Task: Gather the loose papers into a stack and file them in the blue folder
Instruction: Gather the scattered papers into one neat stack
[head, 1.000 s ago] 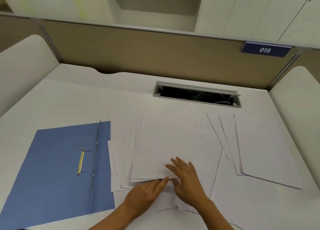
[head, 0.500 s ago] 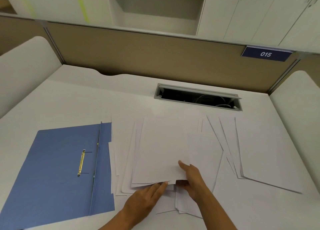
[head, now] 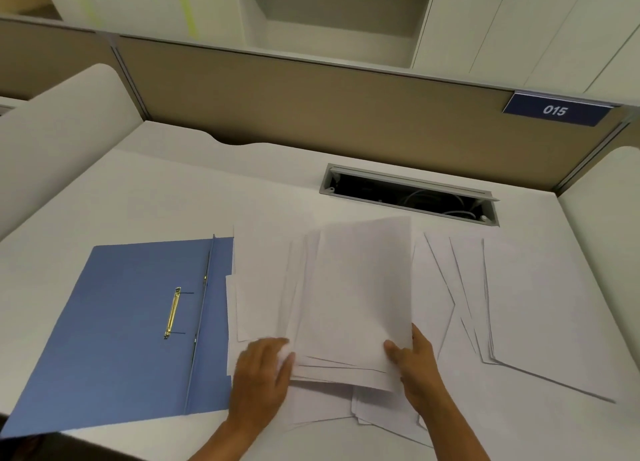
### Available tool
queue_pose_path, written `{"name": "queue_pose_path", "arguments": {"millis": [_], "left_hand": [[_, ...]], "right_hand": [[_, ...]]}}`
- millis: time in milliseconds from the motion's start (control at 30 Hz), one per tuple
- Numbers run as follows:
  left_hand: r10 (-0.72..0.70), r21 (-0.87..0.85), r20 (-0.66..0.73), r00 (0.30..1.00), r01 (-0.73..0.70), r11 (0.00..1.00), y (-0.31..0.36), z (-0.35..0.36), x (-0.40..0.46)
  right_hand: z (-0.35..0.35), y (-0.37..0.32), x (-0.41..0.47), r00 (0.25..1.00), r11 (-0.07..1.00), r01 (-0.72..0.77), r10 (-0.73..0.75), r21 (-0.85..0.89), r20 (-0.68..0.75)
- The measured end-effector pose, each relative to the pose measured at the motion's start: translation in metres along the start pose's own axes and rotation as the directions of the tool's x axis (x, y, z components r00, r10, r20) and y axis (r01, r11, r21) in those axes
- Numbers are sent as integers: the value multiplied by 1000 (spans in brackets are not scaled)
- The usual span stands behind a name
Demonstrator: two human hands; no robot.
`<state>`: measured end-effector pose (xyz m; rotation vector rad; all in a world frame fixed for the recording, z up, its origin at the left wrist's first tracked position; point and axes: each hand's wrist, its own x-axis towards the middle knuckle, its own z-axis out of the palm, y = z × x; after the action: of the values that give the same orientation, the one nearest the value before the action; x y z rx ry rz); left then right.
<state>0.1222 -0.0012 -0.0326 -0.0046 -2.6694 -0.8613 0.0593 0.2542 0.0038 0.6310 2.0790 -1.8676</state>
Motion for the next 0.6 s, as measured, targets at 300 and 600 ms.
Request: {"name": "queue_pose_path", "arguments": {"millis": [300,600], "left_hand": [[-738,136,-46,673,736,663,-11,-1,47],[-831,-101,14,556,827,552,-21,-9,79]], "right_hand": [[-38,24,-2,992,997,-80,80,1,-95],[-33,31,-1,994,996,-52,44,-78,-98]]}}
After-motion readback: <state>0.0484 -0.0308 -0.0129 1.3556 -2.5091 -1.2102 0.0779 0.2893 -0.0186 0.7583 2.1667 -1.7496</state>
